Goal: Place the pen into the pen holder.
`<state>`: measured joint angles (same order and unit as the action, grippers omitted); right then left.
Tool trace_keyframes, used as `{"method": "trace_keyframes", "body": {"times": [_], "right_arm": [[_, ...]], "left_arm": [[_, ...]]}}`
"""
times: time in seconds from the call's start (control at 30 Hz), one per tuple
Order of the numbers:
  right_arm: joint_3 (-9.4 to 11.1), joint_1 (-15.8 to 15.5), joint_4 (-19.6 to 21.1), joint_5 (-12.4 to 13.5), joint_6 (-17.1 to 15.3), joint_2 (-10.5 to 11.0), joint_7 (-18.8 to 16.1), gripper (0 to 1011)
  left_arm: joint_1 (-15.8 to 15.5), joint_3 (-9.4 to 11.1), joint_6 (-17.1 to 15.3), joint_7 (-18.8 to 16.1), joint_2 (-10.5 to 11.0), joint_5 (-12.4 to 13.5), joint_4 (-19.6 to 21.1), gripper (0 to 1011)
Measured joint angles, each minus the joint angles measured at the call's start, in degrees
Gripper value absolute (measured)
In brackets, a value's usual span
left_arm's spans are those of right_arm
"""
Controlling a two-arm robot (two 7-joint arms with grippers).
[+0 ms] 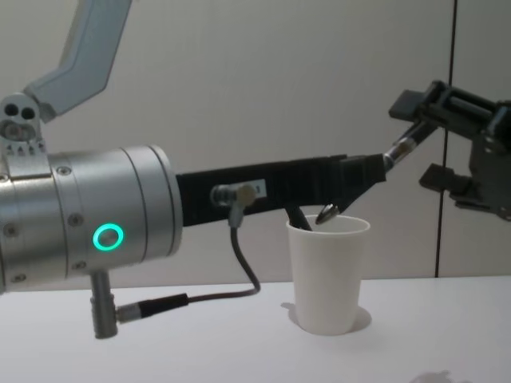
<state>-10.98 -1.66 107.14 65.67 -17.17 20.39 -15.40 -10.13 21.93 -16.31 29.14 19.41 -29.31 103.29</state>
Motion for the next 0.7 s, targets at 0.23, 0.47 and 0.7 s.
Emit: {"method": "trace_keyframes", "body": {"times": [0.23,0.47,0.7], "right_arm": [[-0.8,0.7,-0.2,0.4,-0.8,-0.5,0.9,1001],[-1.6,1.1,-0.4,0.7,-1.3,-0.8,1.1,1002],[-2.2,1.4,-0.4,1.0,-1.2,-1.1,1.3,1001]], "left_arm": [[0.0,0.0,0.0,0.0,0.0,0.0,0.0,116],[0.0,0.0,0.0,0.0,0.0,0.0,0.0,116],[0.0,0.0,0.0,0.0,0.0,0.0,0.0,116]]}}
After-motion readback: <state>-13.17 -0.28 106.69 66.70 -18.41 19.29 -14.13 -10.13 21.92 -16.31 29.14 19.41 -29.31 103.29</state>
